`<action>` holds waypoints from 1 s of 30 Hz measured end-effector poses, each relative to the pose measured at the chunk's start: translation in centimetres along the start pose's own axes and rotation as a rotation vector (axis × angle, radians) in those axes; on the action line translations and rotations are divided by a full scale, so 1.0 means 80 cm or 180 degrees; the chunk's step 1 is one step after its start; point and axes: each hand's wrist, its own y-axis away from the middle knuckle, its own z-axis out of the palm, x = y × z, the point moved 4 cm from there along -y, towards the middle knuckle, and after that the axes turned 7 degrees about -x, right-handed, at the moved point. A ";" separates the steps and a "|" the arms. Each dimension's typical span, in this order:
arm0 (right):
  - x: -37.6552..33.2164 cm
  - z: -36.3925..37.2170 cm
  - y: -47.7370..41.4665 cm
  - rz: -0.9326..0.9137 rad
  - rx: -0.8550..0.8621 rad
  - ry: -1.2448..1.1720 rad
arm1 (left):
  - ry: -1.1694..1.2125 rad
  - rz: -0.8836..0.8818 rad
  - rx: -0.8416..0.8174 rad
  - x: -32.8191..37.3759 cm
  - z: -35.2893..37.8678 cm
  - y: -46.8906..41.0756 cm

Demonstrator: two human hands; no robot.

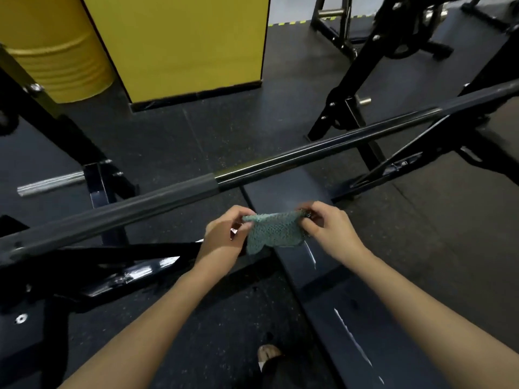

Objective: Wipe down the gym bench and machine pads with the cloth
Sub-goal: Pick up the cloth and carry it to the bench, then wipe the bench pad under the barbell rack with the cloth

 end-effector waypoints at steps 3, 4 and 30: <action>0.033 0.024 -0.047 -0.0114 -0.0048 -0.0149 | 0.0015 0.0243 0.0182 -0.037 0.014 -0.031; 0.043 0.030 -0.062 -0.0142 -0.0023 -0.0165 | -0.0014 0.0334 0.0210 -0.048 0.019 -0.041; 0.151 0.089 -0.364 -0.0001 -0.0257 0.0699 | -0.0464 0.0391 0.0673 -0.201 0.058 -0.276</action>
